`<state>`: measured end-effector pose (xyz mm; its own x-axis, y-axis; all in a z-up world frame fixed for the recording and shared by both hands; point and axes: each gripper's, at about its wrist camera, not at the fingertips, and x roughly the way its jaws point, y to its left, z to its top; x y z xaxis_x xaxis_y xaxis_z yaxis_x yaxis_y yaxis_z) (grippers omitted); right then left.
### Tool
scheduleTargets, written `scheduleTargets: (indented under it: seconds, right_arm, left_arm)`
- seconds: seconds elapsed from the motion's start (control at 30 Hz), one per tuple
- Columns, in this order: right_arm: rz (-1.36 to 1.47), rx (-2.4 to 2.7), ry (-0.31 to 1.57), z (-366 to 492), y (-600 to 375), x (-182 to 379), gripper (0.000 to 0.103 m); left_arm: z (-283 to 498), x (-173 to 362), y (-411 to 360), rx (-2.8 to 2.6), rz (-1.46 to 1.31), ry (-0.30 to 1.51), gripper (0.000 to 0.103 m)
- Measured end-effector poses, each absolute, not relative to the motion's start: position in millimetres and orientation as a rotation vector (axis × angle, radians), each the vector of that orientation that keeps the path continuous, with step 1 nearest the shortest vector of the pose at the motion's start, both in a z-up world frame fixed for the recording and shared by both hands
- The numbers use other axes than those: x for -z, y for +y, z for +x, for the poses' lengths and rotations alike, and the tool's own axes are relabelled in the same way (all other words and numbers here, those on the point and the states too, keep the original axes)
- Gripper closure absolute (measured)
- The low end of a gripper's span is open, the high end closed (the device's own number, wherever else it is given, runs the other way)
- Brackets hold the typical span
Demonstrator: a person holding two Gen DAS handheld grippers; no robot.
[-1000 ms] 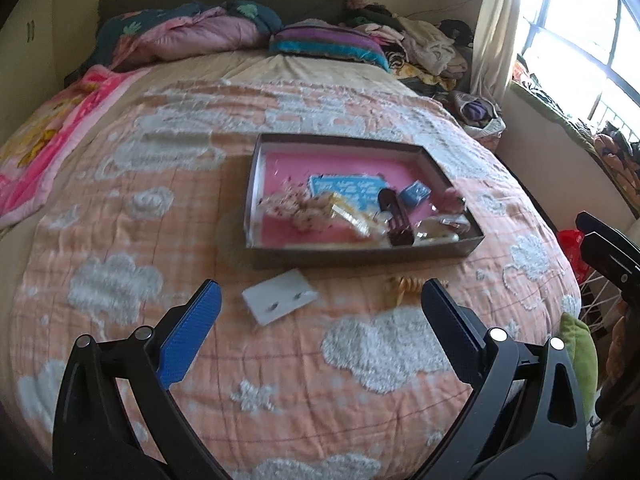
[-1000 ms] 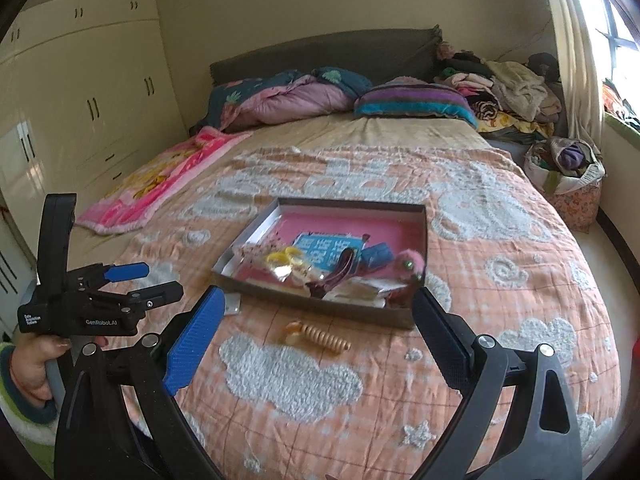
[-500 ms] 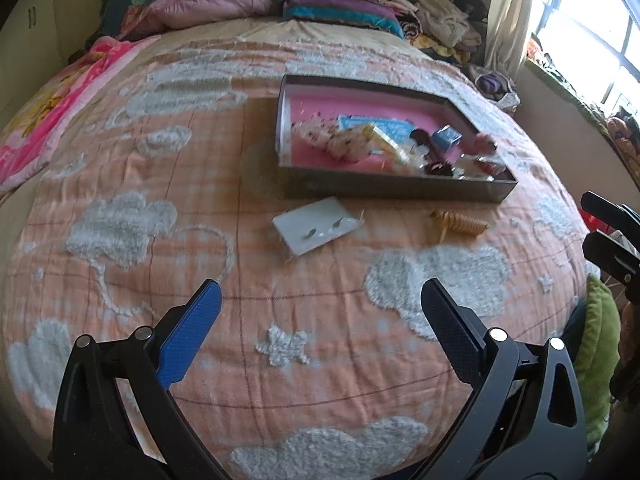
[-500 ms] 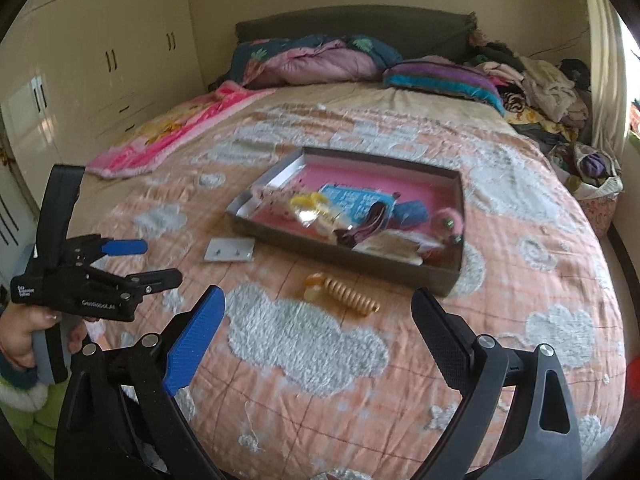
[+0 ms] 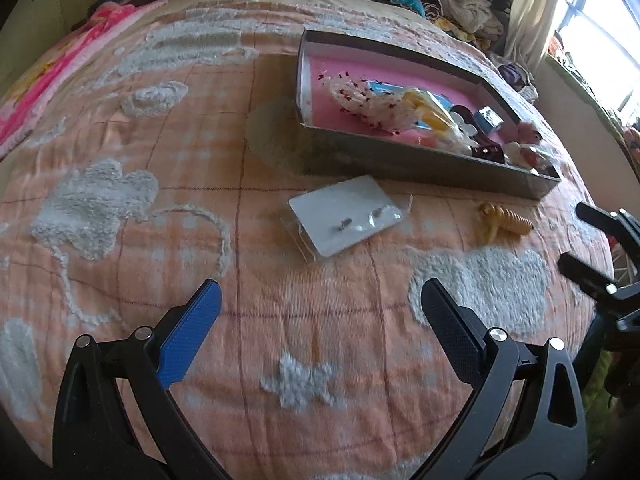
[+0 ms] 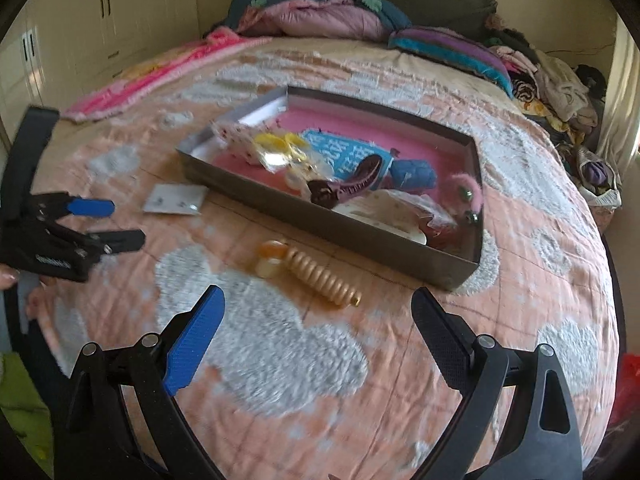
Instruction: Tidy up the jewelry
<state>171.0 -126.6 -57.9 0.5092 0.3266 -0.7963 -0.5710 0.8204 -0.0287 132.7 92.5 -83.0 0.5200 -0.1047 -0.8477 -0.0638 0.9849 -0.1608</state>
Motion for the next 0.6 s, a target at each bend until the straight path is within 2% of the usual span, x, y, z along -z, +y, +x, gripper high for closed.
scheduleTargets:
  seconds: [0.43, 0.6]
  right_arm:
    - [-0.392, -0.573, 0.975, 209, -110, 99, 0.011]
    - [-0.41, -0.604, 0.991, 214, -100, 109, 0.026]
  left_arm:
    - [181, 91, 80, 0.025, -0.204, 1.04, 0.01]
    - [193, 95, 77, -0.002, -0.202, 1.029, 0.01]
